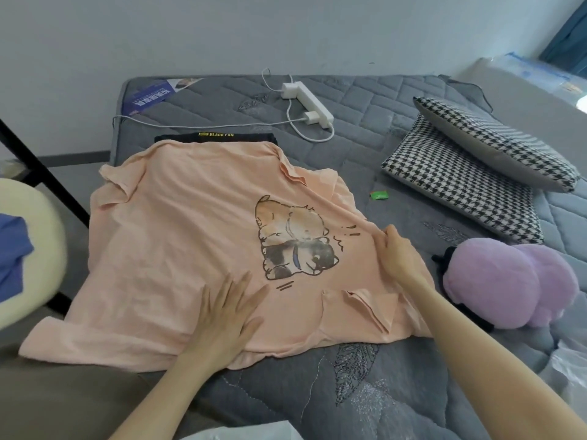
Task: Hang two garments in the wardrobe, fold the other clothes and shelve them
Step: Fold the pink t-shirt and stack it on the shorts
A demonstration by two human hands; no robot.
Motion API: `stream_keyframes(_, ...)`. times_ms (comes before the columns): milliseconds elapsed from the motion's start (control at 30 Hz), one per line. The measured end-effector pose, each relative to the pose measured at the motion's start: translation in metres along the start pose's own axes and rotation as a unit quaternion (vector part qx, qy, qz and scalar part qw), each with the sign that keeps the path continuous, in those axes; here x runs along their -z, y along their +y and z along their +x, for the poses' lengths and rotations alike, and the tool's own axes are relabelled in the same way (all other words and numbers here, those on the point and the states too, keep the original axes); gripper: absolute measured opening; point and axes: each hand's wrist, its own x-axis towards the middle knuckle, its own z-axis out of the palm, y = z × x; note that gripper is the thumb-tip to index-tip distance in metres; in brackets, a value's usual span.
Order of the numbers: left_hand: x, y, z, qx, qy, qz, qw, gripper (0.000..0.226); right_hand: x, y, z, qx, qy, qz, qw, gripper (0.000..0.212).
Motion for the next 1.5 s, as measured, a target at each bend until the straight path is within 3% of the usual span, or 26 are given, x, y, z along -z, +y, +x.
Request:
stream_keyframes(133,0.007,0.004,0.009,0.012,0.009,-0.009,1.000,0.061,0.003,-0.003,0.014,-0.066,-0.027,0.054,0.996,0.045)
stream_keyframes(267,0.016,0.011,0.037,0.003,0.018,-0.008,1.000,0.059,0.004,-0.022,0.047,-0.107,-0.052,0.188,0.975,0.038)
stream_keyframes(433,0.026,0.016,0.082,0.023,0.024,-0.008,0.999,0.058,0.003,-0.049,0.089,-0.156,-0.166,0.294,0.928,0.033)
stream_keyframes(567,0.029,0.013,0.107,0.039,-0.001,-0.017,0.999,0.057,0.008,-0.058,0.106,-0.189,-0.276,0.279,0.900,0.042)
stream_keyframes(633,0.027,0.010,0.112,0.060,-0.023,-0.021,0.998,0.062,0.008,-0.059,0.110,-0.190,-0.304,0.302,0.883,0.036)
stream_keyframes(667,0.026,0.009,0.112,0.068,-0.031,-0.018,0.997,0.069,0.008,-0.060,0.113,-0.184,-0.288,0.336,0.878,0.031)
stream_keyframes(733,0.023,0.009,0.110,0.082,-0.038,-0.015,0.996,0.085,0.014,-0.058,0.122,-0.144,-0.152,0.370,0.905,0.025)
stream_keyframes(800,0.021,0.008,0.112,0.087,-0.042,-0.011,0.995,0.087,0.029,-0.052,0.134,-0.089,0.027,0.303,0.949,0.024)
stream_keyframes(867,0.018,0.007,0.114,0.084,-0.051,-0.010,0.995,0.086,0.040,-0.045,0.144,-0.047,0.118,0.184,0.975,0.022)
stream_keyframes(933,0.020,0.007,0.115,0.082,-0.039,-0.008,0.996,0.087,0.035,-0.042,0.150,-0.007,0.121,0.086,0.989,0.016)
stream_keyframes(1000,0.026,0.008,0.114,0.082,-0.037,0.008,0.996,0.087,0.020,-0.040,0.152,-0.022,0.063,0.027,0.997,0.015)
stream_keyframes(1067,0.038,0.011,0.111,0.088,-0.057,0.037,0.994,0.078,0.008,-0.038,0.150,-0.082,-0.006,-0.003,0.997,0.033)
stream_keyframes(1133,0.038,0.011,0.110,0.085,-0.020,0.046,0.995,0.070,-0.001,-0.039,0.145,-0.089,-0.027,-0.028,0.995,0.046)
stream_keyframes(1267,0.039,0.002,0.120,0.080,-0.029,0.049,0.995,0.070,-0.011,-0.057,0.133,0.069,0.070,-0.050,0.994,0.044)
stream_keyframes(1400,0.029,-0.015,0.141,0.095,0.000,-0.002,0.996,0.080,-0.017,-0.077,0.127,0.215,0.090,-0.097,0.968,0.051)
stream_keyframes(1500,0.030,-0.023,0.148,0.106,-0.024,0.019,0.994,0.082,-0.021,-0.084,0.133,0.268,0.074,-0.106,0.955,0.029)
